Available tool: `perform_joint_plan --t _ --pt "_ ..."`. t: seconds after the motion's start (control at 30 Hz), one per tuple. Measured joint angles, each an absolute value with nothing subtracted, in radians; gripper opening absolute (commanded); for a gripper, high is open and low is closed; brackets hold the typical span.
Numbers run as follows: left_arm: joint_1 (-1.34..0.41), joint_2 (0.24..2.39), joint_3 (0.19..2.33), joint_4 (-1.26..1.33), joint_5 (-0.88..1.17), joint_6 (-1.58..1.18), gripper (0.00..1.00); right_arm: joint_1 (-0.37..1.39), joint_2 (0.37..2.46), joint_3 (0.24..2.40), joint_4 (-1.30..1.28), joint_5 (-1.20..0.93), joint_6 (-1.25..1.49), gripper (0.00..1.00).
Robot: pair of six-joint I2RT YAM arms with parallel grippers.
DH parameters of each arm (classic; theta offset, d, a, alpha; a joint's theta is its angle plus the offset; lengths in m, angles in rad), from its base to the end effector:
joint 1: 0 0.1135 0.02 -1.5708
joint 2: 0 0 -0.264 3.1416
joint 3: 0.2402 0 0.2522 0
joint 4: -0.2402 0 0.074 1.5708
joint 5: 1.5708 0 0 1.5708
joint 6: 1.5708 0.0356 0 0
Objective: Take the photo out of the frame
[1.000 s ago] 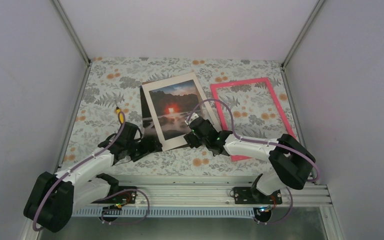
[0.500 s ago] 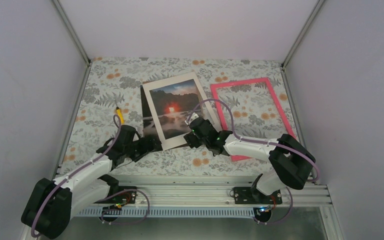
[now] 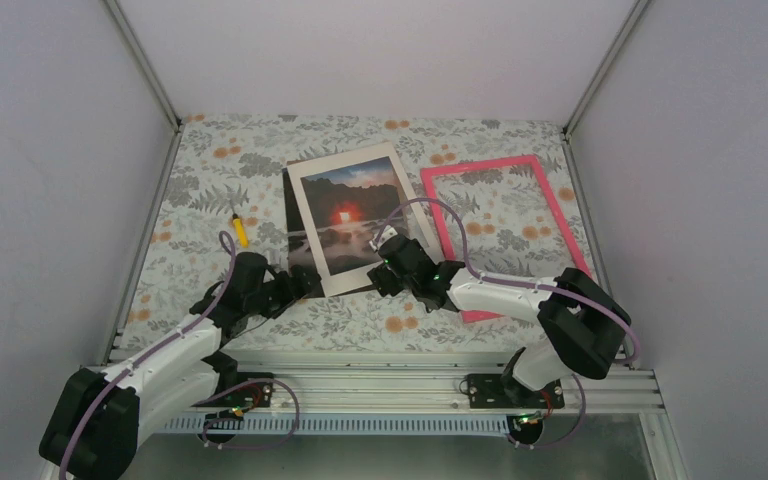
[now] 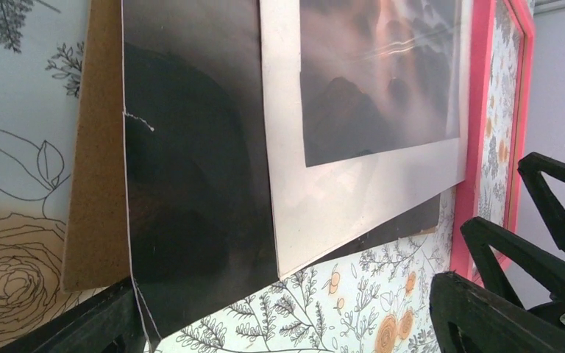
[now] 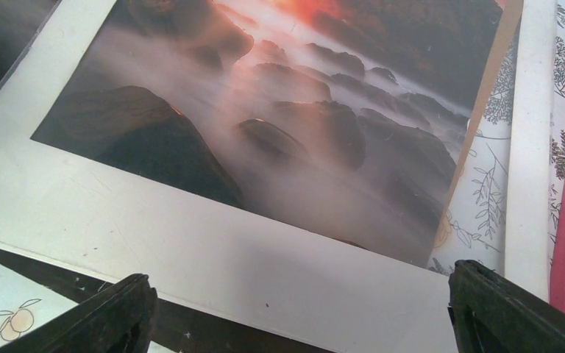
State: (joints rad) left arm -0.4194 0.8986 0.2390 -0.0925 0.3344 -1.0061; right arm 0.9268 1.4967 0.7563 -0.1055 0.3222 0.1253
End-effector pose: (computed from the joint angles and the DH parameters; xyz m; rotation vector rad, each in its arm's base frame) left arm 0.1455 -0.0777 0.1438 -0.5548 2.4780 -1.0419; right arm 0.1851 0.2277 0.1751 -0.7864 2.2288 0.1176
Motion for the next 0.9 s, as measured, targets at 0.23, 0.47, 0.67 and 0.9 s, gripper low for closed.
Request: perform_joint_plan --t 0.23,0.47,0.67,0.9 --pt "-0.419 0.899 0.239 -0.086 0.314 -1.002 0.92 0.927 1.497 0.757 -0.105 0.322 0.125 0.89" --pt "-0.375 1.013 0.240 0.012 0.329 -0.982 0.82 0.927 1.497 0.757 -0.105 0.316 0.125 0.89" --pt "-0.330 1.102 0.257 0.110 0.360 -0.962 0.73 0.927 1.497 0.756 -0.106 0.308 0.125 0.90" --pt "-0.280 1.227 0.290 0.220 0.393 -0.931 0.59 0.927 1.496 0.756 -0.106 0.300 0.125 0.90"
